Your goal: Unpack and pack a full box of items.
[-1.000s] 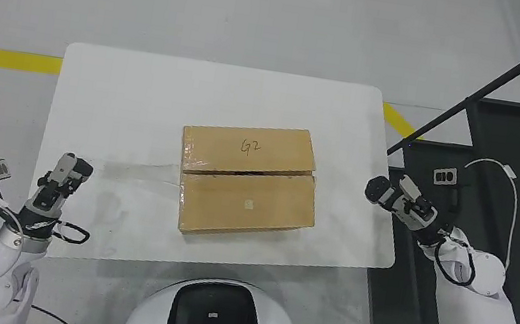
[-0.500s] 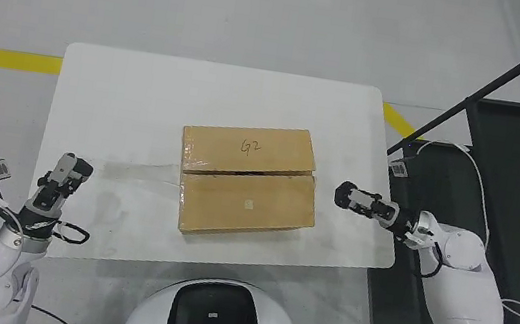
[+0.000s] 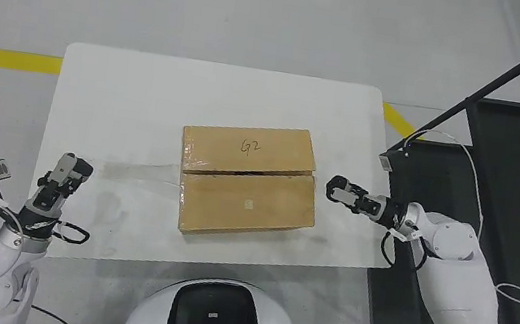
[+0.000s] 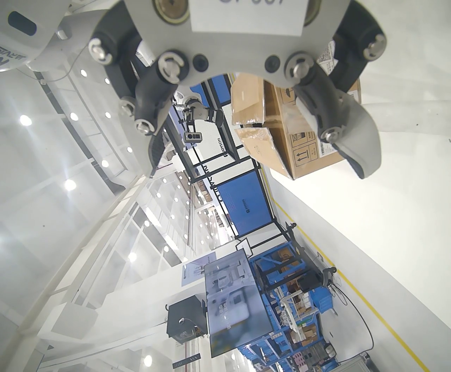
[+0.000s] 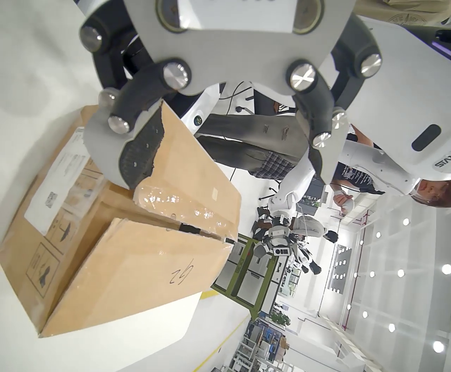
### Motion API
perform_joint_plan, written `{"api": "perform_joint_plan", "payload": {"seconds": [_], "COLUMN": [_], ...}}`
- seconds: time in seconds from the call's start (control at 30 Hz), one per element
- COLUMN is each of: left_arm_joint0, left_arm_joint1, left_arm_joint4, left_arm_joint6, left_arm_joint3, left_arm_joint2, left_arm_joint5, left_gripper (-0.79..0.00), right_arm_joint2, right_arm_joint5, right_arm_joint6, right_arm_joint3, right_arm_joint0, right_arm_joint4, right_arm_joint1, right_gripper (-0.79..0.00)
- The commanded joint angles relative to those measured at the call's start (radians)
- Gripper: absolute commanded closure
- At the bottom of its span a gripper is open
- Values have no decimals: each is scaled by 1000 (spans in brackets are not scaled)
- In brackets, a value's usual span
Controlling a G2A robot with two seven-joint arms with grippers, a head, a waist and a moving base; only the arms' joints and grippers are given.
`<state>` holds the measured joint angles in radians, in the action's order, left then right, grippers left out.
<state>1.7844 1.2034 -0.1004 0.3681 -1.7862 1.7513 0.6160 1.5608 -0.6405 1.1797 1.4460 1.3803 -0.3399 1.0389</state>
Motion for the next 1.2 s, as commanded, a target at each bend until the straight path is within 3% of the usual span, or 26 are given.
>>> {"api": "perform_joint_plan", "payload": {"seconds": [0.0,0.17,0.3,0.9,1.17], "left_arm_joint0": [0,0,0,0,0], "left_arm_joint1": [0,0,0,0,0], "left_arm_joint4": [0,0,0,0,0], "left_arm_joint6": [0,0,0,0,0], "left_arm_joint3": [0,0,0,0,0], "left_arm_joint2": [0,0,0,0,0], "left_arm_joint5": [0,0,0,0,0], "left_gripper": [-785,-785,-785,-785,-785], "right_arm_joint2": [0,0,-32,-117,-162], "right_arm_joint5": [0,0,15,-32,-34], "right_arm_joint6": [0,0,-60,-269,-259], "right_arm_joint3": [0,0,40,-35,-15], "right_arm_joint0": [0,0,-1,-71,-65], "right_arm_joint4": [0,0,49,328,355], "right_arm_joint1": [0,0,4,7,5], "right_gripper": [-785,-785,-785,-785,-785]}}
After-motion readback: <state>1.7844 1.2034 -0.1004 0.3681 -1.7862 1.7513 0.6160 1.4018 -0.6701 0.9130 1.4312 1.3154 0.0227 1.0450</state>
